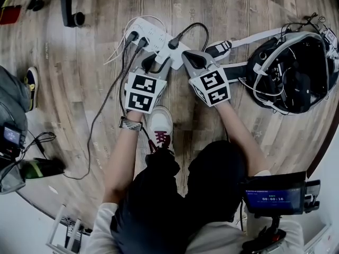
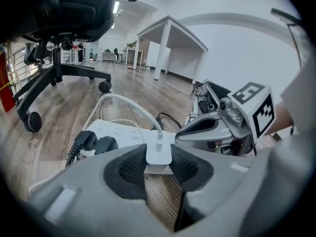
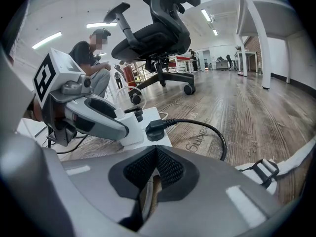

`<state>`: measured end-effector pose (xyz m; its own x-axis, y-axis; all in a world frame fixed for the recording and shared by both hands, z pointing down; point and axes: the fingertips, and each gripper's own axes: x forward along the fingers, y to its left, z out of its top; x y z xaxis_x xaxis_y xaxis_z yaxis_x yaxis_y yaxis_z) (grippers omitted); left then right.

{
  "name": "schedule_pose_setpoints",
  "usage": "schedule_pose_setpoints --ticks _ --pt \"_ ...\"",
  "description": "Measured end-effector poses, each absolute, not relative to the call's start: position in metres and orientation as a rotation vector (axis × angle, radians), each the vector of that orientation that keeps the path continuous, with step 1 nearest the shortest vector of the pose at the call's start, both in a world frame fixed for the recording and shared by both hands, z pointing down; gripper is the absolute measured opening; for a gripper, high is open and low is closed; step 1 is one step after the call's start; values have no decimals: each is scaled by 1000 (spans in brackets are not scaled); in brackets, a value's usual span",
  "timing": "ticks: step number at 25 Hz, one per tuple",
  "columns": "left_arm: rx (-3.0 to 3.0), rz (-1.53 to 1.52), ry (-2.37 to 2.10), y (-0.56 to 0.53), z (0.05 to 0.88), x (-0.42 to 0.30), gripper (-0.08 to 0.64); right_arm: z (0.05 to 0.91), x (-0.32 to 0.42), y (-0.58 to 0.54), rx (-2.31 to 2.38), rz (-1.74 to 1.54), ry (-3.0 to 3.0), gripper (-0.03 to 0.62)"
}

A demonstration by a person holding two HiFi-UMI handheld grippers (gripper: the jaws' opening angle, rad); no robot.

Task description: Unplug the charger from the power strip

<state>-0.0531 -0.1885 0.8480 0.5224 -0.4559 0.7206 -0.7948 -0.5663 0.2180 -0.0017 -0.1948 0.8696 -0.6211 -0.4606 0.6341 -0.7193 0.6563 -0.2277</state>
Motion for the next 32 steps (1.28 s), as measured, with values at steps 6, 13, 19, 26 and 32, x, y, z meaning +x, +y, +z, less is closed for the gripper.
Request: schedule_pose_setpoints --ticks 6,13,19,26,32 --pt "2282 889 -1031 -189 846 -54 141 869 -2 -195 910 638 -2340 2" --pt "2352 1032 -1040 -186 845 -47 140 870 -1 -194 905 637 -2336 2" --pt "2302 927 -1044 -188 844 -52 140 872 -1 -194 900 644 -2339 2" --pt "2285 887 -1063 -190 837 -55 140 872 1 -194 895 655 -2342 2" --pt "2273 791 -1115 -191 826 -66 140 870 1 -195 896 654 -2344 2"
